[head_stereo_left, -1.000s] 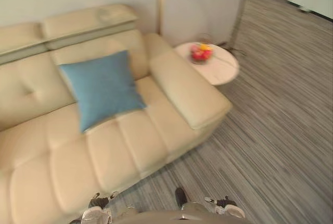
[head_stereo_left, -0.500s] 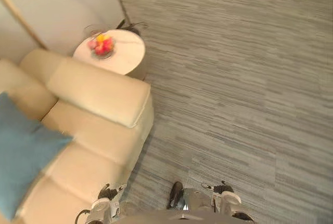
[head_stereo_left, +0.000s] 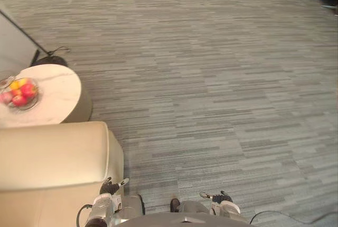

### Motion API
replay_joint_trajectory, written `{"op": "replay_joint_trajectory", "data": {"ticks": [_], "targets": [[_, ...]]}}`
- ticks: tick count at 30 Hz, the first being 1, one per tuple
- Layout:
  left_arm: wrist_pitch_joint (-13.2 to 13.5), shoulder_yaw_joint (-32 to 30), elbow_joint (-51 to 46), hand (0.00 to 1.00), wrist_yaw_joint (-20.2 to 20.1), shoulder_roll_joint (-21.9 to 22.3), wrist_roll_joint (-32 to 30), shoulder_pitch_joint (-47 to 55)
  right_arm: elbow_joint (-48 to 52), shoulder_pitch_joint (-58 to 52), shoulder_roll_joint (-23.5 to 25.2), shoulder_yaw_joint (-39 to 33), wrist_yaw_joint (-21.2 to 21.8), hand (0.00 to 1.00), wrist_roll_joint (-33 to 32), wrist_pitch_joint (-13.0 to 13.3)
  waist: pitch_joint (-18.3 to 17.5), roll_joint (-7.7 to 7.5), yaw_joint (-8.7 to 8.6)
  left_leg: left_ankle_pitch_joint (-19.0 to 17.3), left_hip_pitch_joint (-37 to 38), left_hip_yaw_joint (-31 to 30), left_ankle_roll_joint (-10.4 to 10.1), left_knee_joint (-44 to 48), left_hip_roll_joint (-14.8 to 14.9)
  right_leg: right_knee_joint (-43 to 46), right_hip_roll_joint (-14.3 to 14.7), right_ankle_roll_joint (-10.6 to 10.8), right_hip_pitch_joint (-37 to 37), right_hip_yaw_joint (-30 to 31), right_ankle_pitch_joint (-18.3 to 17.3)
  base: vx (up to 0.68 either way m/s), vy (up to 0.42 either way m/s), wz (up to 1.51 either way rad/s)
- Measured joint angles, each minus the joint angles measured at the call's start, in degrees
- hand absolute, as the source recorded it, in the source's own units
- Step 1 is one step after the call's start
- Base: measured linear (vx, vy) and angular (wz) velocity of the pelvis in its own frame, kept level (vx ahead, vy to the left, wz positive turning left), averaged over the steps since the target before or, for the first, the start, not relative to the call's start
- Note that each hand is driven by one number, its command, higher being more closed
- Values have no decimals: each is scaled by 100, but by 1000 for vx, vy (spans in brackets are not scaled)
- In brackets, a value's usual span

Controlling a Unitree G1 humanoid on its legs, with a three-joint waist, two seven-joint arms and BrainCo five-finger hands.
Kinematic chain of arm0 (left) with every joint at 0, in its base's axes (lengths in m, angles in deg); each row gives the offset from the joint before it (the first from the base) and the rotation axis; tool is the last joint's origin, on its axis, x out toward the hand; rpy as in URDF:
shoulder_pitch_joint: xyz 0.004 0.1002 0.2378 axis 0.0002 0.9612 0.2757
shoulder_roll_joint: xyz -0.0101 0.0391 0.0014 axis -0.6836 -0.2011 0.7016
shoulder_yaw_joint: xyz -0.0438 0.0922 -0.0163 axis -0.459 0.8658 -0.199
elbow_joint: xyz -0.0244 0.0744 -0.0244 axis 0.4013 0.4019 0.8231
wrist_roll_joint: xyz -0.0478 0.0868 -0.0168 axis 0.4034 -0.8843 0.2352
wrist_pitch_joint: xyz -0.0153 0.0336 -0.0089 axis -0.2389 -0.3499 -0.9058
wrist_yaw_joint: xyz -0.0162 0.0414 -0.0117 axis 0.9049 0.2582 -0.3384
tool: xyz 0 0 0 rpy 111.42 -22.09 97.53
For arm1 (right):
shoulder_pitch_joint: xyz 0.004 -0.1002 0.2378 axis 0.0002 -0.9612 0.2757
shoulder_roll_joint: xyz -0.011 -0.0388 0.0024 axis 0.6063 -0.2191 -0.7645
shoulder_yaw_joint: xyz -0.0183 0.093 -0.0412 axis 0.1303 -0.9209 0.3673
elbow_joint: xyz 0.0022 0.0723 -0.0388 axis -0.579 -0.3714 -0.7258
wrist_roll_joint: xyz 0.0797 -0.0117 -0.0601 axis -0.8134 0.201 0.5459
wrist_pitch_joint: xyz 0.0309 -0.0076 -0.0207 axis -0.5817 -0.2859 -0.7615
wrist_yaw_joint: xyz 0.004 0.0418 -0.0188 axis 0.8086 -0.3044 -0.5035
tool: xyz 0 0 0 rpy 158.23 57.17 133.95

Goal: Pick up cushions and gather them together orderly.

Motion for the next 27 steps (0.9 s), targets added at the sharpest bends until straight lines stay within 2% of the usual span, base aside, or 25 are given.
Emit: {"op": "replay_joint_trajectory", "data": {"ticks": [2,4,5,6,7,8,9,10,14,16,17,18,19,20,21,23,24,25,27], "targets": [[5,22,77,0,-11,-6,-10,-21,-3,45,20,24,12,0,0,8,-28,4,0,32,184,287,52,-193,-54,-222,-45,42,21,190,159,53,135,-93],[4,145,189,0,-18,-1,-58,-54,-20,104,8,26,14,0,1,7,-59,87,-2,60,307,561,101,-362,-47,-412,-41,69,-22,256,390,21,108,-109],[3,234,229,0,-19,1,-59,-49,-39,153,9,39,16,0,0,7,-91,143,-3,101,363,784,169,-479,-5,-491,-88,7,-118,-91,526,-32,46,-116],[3,328,226,0,-19,-9,-66,-51,-65,202,3,65,16,0,1,4,-91,153,-2,120,419,1061,199,-559,-4,-435,-335,-203,-244,-1135,451,-45,25,-116],[3,386,227,0,-20,-22,-66,-49,-84,220,-9,88,15,0,1,4,-88,158,-4,118,462,1185,201,-595,-14,-401,-485,-250,-269,-1650,422,-45,0,-107],[2,507,236,0,-23,-69,-67,-37,-170,274,-38,156,17,0,1,11,-87,160,-18,118,554,1409,202,-646,-24,-336,-765,-321,-282,-2577,392,-28,-34,-92],[2,595,249,0,-29,-95,-67,-37,-228,316,-86,168,15,0,1,28,-78,204,-41,118,624,1462,201,-657,1,-277,-880,-335,-268,-3097,423,-15,-63,-85],[3,635,250,0,-29,-107,-68,-37,-234,314,-116,196,14,0,2,31,-68,221,-51,118,661,1451,201,-673,6,-262,-875,-316,-266,-3163,447,-6,-126,-62],[3,796,271,0,-39,-92,-65,-4,-467,271,-397,248,11,0,4,38,-71,368,-69,102,746,1388,155,-660,92,-467,-583,-349,-218,-2744,563,-21,-108,-52],[3,831,270,0,-42,-116,-63,27,-470,254,-459,250,8,0,-2,49,-79,396,-98,29,694,1400,41,-470,231,-590,-411,-355,-253,-2520,567,-48,-82,-56],[4,843,262,0,-44,-121,-64,20,-480,244,-483,250,7,0,-3,49,-57,417,-116,-79,570,1391,-88,-105,389,-608,-319,-416,-276,-2432,526,-63,-77,-48],[5,842,249,0,-45,-121,-62,-3,-480,243,-494,248,6,0,-5,52,-33,429,-114,-156,438,1391,-136,287,524,-609,-239,-430,-296,-2338,518,-79,-106,-69],[5,841,184,0,-52,-119,-60,-15,-477,252,-502,250,1,0,-9,73,21,457,-104,-204,193,1392,-131,1062,759,-612,-122,-455,-279,-2185,502,-56,-77,-80],[12,841,141,0,-55,-109,-58,-11,-461,251,-512,248,-1,0,-14,97,64,514,-96,-154,-21,1362,-54,1718,979,-611,-15,-473,-233,-2045,491,8,-67,-88],[14,836,102,0,-57,-99,-56,-12,-437,252,-525,248,-10,0,-20,115,117,596,-85,-37,-237,1231,110,2365,1143,-604,89,-498,-150,-1920,478,45,-31,-86],[17,825,67,0,-59,-75,-50,-13,-426,276,-529,246,-28,0,-26,110,142,589,-67,-94,-565,837,95,2864,1094,-566,144,-563,-135,-1640,460,68,11,-73],[17,780,33,0,-58,-43,-50,-14,-434,287,-552,243,-44,0,-56,112,154,603,-39,-269,-677,664,77,2798,925,-597,146,-609,-119,-1427,461,64,32,-72],[19,763,-7,0,-59,-25,-43,-12,-447,280,-575,236,-45,0,-74,111,159,612,-14,-387,-800,570,65,2592,751,-688,143,-676,-104,-1249,481,70,52,-88],[27,729,-68,0,-58,-27,-42,-9,-450,262,-594,239,-48,0,-73,106,162,608,71,-400,-922,452,60,1737,473,-832,121,-706,-101,-941,499,77,84,-82]]}}
